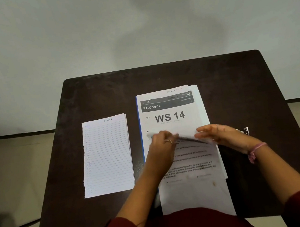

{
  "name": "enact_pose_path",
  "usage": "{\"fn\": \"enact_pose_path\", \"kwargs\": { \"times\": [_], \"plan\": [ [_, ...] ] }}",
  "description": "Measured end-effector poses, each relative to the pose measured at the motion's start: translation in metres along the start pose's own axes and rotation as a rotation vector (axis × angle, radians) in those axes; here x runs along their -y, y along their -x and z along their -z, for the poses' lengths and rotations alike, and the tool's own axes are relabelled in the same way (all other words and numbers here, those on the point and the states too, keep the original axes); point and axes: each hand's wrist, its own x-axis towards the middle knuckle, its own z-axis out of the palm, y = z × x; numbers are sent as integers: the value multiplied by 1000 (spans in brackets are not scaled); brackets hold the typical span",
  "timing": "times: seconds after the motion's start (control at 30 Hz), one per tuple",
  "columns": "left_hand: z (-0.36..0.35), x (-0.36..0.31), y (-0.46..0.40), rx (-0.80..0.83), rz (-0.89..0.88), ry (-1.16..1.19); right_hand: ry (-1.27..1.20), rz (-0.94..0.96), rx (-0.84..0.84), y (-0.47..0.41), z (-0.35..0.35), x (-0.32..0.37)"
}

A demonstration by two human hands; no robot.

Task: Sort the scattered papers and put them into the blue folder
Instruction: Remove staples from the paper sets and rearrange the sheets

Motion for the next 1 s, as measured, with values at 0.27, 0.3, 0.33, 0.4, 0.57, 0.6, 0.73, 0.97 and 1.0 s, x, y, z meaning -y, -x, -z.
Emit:
{"fn": "enact_pose_path", "kwargs": {
  "times": [0.27,0.3,0.33,0.4,0.57,0.6,0.73,0.97,1.0],
  "plan": [
    [-6,15,18,30,558,270,-276,-77,-140,7,-18,-33],
    [-6,16,23,43,613,297,-259,-89,-129,11,-21,-37],
    [-6,18,28,55,652,329,-243,-104,-130,14,-23,-40],
    [-9,22,35,61,688,387,-245,-119,-140,19,-26,-48],
    [-19,33,40,-62,773,560,-353,-106,-202,29,-30,-57],
    [-19,32,38,-75,789,614,-384,-100,-205,30,-30,-57],
    [-9,17,32,-95,883,955,-487,-52,-180,32,-31,-56],
    [-5,1,38,38,781,959,-556,20,-220,37,-36,-41],
    [-3,-1,38,16,766,906,-529,37,-239,37,-36,-37]
  ]
}}
